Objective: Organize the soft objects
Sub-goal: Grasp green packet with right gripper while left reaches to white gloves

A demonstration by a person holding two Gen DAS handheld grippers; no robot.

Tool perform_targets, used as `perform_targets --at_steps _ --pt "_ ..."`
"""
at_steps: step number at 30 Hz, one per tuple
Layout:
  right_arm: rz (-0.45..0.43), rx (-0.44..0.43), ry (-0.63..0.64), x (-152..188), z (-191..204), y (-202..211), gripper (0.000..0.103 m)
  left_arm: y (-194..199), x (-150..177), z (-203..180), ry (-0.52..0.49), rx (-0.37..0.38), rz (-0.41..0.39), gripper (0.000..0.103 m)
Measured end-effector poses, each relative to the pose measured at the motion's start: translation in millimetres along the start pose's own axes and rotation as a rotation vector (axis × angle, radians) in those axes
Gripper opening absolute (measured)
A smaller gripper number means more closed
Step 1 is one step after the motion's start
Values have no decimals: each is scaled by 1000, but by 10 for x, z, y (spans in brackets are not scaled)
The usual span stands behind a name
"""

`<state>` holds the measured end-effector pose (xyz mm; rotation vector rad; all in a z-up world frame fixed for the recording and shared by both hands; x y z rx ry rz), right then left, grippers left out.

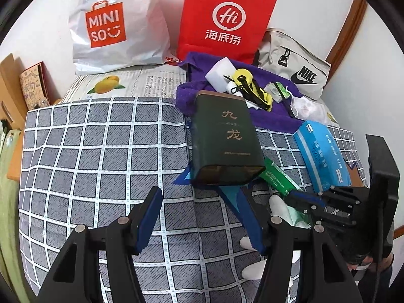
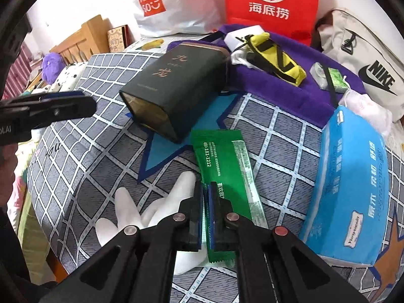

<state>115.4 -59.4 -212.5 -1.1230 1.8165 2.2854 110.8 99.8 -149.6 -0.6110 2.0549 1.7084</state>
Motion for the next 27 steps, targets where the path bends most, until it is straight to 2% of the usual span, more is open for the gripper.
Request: perform_targets --at_steps 1,3,5,11,19,20,21,23,27 --pt "-3 3 -1 -7 -11 10 17 0 9 9 4 1 2 59" --pt "-20 28 14 -40 -38 44 49 -5 15 18 6 4 4 59" --pt "-38 59 28 -69 -80 67 54 -3 20 23 7 3 4 59" --pt "38 12 -13 -52 -183 -121 55 -19 20 45 13 11 7 59" --pt "90 17 -25 -43 -201 -308 55 -68 57 103 35 9 23 59" --pt "81 16 -29 -58 -211 -310 53 -70 64 96 32 8 23 59" --pt "73 14 -38 -67 -222 -299 46 -73 71 88 28 6 25 59" --pt "74 11 -46 -66 -238 -297 39 -74 84 78 22 2 30 59" --pt "48 21 -38 -95 -255 -217 35 -58 105 45 7 -6 34 59"
Point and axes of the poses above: each gripper's, at about its wrist camera, not at the fingertips, and y roughly against the way its jaws point, z to its left, x to its underside, the point moved 8 cm from there along -y, roughly the way its jaws point, and after that the axes turned 2 degrees about -z, right-handed, at the moved point
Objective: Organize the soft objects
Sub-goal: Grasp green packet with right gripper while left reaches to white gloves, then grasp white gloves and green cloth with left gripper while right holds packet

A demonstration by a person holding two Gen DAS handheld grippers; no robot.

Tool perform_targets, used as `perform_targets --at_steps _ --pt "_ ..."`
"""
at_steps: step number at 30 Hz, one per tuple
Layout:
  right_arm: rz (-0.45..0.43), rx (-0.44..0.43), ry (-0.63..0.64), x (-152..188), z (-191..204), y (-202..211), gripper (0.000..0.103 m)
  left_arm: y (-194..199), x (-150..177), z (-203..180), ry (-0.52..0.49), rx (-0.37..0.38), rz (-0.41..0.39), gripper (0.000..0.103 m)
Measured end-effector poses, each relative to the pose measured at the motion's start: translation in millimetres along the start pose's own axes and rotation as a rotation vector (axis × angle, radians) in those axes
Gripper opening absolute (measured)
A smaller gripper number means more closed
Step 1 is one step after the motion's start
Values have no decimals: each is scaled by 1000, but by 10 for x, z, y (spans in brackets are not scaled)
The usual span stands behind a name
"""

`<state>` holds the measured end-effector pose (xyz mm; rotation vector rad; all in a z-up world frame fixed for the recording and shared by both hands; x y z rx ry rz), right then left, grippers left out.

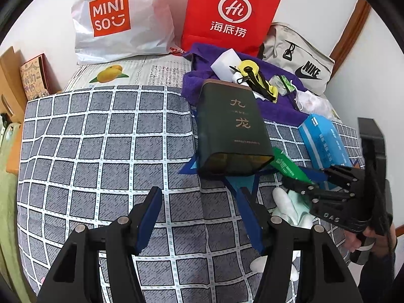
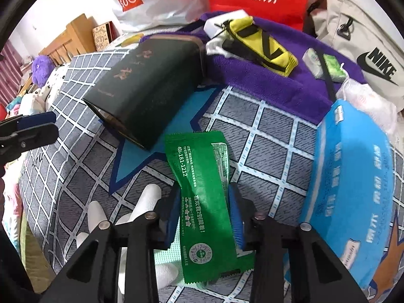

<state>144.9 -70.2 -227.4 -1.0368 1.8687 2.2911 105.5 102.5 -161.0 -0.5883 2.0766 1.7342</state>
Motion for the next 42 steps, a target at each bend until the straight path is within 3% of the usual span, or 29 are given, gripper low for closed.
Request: perform_targets --at_steps 8,21,30,32,37,42 --pt "-78 39 -3 -10 -59 352 35 -15 131 -264 -40 29 42 59" --pt "-216 108 -78 264 -346 1118 35 -48 576 -1082 -198 115 71 59" --pt "-239 150 -166 716 -689 1353 35 -375 867 -1225 -226 46 113 59" --pt "-234 152 -183 786 -754 1339 35 -380 892 -1260 -255 19 95 61" --pt "-229 135 -218 882 -845 1270 35 -417 963 -1379 -313 22 86 82" --pt "-229 116 -217 894 -817 1236 35 -452 950 -1422 -331 -17 68 83"
Point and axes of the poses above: each gripper's, at about its wrist camera, not at the fingertips, and y roughly against the way its jaws point, z to its left, x to its underside, the point moved 8 cm from there along -y, roughly the way its jaws point, and after that the axes turned 2 degrees about -z, right-handed, at the moved point
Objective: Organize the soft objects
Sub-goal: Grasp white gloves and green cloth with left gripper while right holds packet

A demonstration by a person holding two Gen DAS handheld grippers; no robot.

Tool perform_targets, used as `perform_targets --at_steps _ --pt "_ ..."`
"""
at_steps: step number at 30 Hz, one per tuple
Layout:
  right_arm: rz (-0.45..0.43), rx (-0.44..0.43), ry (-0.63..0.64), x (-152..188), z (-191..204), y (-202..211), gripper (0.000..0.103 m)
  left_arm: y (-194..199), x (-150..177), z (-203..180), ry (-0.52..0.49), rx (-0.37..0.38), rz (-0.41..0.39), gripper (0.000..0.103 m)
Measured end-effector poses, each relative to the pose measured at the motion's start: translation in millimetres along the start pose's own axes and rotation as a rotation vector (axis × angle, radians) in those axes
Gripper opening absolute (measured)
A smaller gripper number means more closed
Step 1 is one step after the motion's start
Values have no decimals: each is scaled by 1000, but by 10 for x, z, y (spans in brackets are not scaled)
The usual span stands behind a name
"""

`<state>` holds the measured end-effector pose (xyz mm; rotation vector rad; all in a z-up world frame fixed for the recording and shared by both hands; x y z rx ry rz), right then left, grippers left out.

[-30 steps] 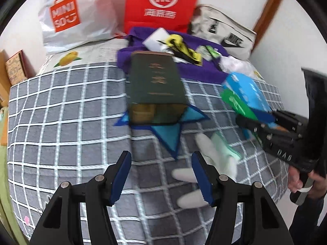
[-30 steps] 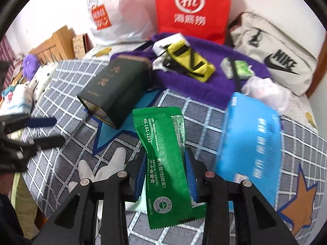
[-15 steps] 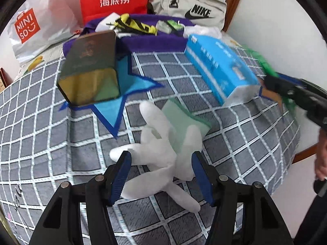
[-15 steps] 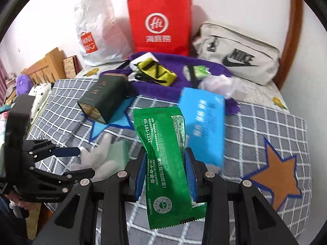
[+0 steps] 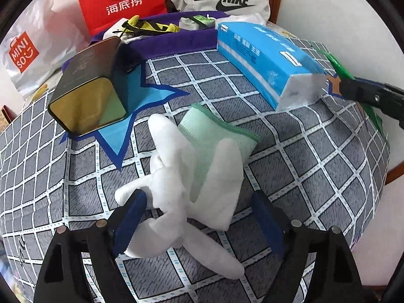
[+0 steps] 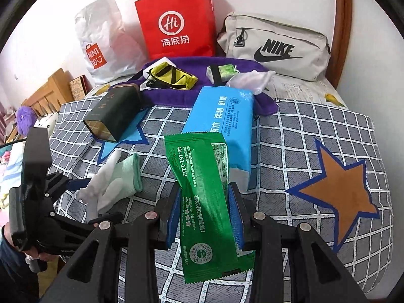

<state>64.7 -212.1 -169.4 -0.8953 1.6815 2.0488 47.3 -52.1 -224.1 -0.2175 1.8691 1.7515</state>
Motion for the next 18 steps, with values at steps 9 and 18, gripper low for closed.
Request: perform_targets --at_steps 9,18 --pt "-7 -3 -4 -9 -18 57 35 90 -121 188 46 -3 -15 20" --pt "-20 -8 6 -106 20 128 35 433 -330 248 42 -22 -94 20"
Point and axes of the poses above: each gripper's, at about its wrist camera, not at the fingertips, and y roughly against the way its jaws point, z to its left, x to its underside, the point moved 8 cm from there along -y, roughly the way its jaws point, and after that the axes turned 2 degrees about -z, right-handed, at the moved point
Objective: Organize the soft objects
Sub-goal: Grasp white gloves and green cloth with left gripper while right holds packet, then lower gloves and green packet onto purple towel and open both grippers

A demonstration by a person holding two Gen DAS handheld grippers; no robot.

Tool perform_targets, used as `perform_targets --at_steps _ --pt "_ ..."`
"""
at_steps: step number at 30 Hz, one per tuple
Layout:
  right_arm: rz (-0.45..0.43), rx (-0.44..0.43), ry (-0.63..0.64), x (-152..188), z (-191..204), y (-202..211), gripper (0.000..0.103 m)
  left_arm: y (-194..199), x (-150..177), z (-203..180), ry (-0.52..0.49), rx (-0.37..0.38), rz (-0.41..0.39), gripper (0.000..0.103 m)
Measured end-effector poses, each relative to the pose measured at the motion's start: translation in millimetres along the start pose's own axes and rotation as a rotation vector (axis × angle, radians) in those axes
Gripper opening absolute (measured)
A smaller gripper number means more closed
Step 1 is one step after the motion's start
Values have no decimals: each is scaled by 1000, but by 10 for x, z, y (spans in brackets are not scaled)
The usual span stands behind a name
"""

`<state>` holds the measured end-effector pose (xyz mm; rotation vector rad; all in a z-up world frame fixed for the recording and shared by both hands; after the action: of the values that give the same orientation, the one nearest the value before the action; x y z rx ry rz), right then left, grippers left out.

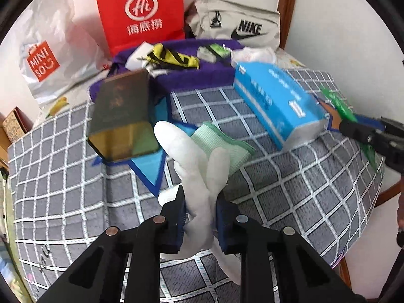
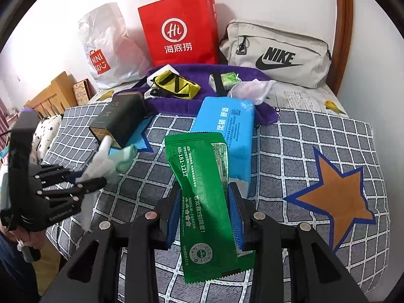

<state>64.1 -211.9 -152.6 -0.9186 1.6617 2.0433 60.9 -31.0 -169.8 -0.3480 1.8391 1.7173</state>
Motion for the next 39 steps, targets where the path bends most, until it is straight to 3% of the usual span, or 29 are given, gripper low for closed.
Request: perform_targets --at_steps 9,17,24,30,39 --pt "-30 -13 1 -216 12 24 35 230 -351 85 26 24 -72 20" --pt "-54 1 17 -727 -112 -248 35 161 -943 381 52 -14 -122 20" --pt "-63 6 24 -1308 -248 -692 35 -199 -1636 699 52 -56 -122 20" --pt "-36 15 4 -1677 -429 -1192 35 -620 -2067 701 55 -19 -99 20" --pt "60 10 16 -1814 -594 -1877 36 -1264 -2260 607 30 -29 -24 21"
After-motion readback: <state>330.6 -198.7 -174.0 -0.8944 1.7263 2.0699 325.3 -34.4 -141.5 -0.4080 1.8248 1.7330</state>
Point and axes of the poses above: each gripper's, at about its wrist camera, not at the fingertips, and y roughly against the way its jaws point, z to its left, x to its underside, the point moved 8 cm from there along -y, roughly the way its jaws point, and after that the axes turned 2 degrees about -z, right-handed, at the moved point
